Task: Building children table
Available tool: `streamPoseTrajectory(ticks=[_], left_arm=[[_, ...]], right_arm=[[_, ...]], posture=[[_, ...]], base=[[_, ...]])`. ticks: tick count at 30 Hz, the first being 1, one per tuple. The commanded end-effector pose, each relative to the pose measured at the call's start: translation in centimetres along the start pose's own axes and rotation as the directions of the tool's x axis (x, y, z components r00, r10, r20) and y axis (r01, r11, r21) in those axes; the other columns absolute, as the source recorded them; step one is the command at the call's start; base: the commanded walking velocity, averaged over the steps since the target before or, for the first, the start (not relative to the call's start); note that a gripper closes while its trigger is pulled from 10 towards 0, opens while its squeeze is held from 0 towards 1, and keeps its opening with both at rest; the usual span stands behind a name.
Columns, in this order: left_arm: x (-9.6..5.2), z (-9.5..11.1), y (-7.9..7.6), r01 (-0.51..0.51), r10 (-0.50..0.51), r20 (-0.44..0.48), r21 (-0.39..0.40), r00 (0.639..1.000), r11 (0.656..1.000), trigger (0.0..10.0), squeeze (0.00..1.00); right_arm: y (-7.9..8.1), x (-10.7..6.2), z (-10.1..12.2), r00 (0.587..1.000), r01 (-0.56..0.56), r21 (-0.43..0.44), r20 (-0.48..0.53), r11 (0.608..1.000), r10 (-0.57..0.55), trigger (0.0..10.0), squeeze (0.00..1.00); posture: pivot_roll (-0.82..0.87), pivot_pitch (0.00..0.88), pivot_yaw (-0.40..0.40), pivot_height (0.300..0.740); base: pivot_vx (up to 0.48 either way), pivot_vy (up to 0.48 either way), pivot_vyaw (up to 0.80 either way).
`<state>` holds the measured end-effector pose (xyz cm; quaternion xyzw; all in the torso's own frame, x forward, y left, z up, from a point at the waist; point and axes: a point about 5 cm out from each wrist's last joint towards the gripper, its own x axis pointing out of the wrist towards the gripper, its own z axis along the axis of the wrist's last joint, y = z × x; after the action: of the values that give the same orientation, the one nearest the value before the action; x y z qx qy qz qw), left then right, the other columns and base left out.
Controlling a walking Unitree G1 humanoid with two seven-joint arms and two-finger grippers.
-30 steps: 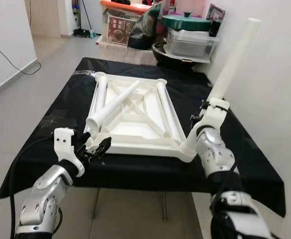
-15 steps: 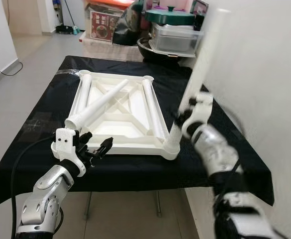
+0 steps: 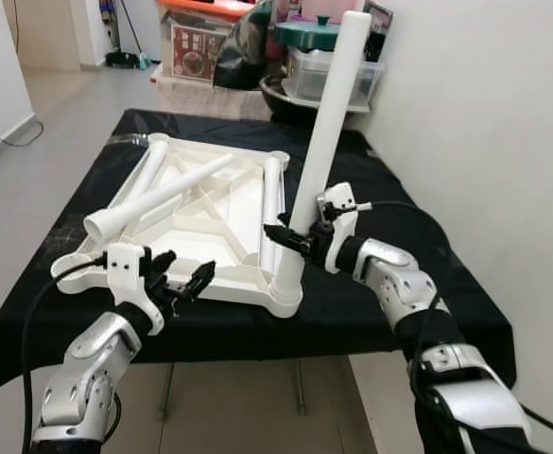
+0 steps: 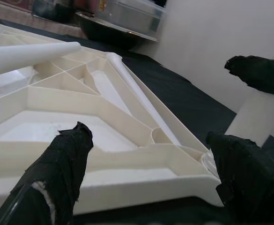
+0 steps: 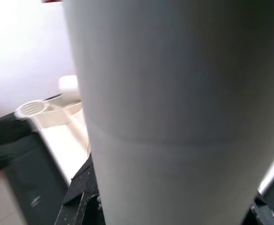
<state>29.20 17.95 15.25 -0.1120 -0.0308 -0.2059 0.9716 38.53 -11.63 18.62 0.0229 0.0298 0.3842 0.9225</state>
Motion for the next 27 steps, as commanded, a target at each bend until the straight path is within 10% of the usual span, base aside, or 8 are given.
streamPoseTrajectory(ticks=[1,6,11,14,15,21,22,27], left_arm=[[0.0,-0.2,-0.1,0.004,-0.004,-0.008,-0.003,1.0,1.0,10.0,0.0],[-0.2,-0.2,-0.1,0.004,-0.004,-0.004,-0.006,1.0,1.0,10.0,0.0],[-0.3,-0.1,-0.1,0.002,-0.002,-0.002,-0.008,1.0,1.0,10.0,0.0],[-0.2,-0.1,-0.1,0.003,-0.003,-0.004,-0.006,1.0,1.0,10.0,0.0],[-0.2,-0.1,-0.1,0.004,-0.004,-0.006,-0.004,1.0,1.0,10.0,0.0],[-0.1,-0.2,-0.1,0.006,-0.006,-0.007,-0.004,1.0,1.0,10.0,0.0],[-0.1,-0.2,-0.1,0.005,-0.005,-0.005,-0.005,1.0,1.0,10.0,0.0],[0.0,-0.2,-0.1,0.003,-0.003,0.002,-0.01,1.0,1.0,10.0,0.0]], right_arm=[[-1.8,-0.4,-0.3,0.977,0.209,0.003,-0.049,0.978,-0.209,0.0,0.0],[-6.1,-3.8,-1.5,0.634,0.772,0.085,-0.155,0.63,-0.757,0.0,0.0],[-1.9,-1.8,-3.1,0.668,0.743,0.14,-0.191,0.654,-0.719,10.0,0.0],[1.8,0.3,-2.2,0.803,0.595,0.163,-0.091,0.787,-0.588,10.0,0.0],[3.3,1.2,-1.2,0.855,0.511,0.166,0.002,0.843,-0.519,10.0,1.0],[3.1,1.7,-0.1,0.885,0.456,0.119,0.047,0.882,-0.463,10.0,1.0],[2.6,1.8,0.5,0.892,0.441,0.107,0.057,0.891,-0.448,10.0,0.0],[1.5,0.1,3.3,0.991,0.021,0.019,0.134,1.0,-0.023,10.0,0.0]], posture=[[0.18,0.0,-0.166,0.74],[0.18,0.0,-0.168,0.74],[0.17,0.0,-0.16,0.74],[0.17,0.0,-0.157,0.74],[0.17,0.0,-0.157,0.74],[0.17,0.0,-0.16,0.74],[0.17,0.0,-0.163,0.74],[0.17,0.0,-0.168,0.74]], base=[[0.0,0.0,0.0],[0.0,0.0,0.0],[0.0,0.0,0.0],[0.0,0.0,0.0],[0.0,0.0,0.0],[0.0,0.0,0.0],[0.0,0.0,0.0],[0.0,0.0,0.0]])
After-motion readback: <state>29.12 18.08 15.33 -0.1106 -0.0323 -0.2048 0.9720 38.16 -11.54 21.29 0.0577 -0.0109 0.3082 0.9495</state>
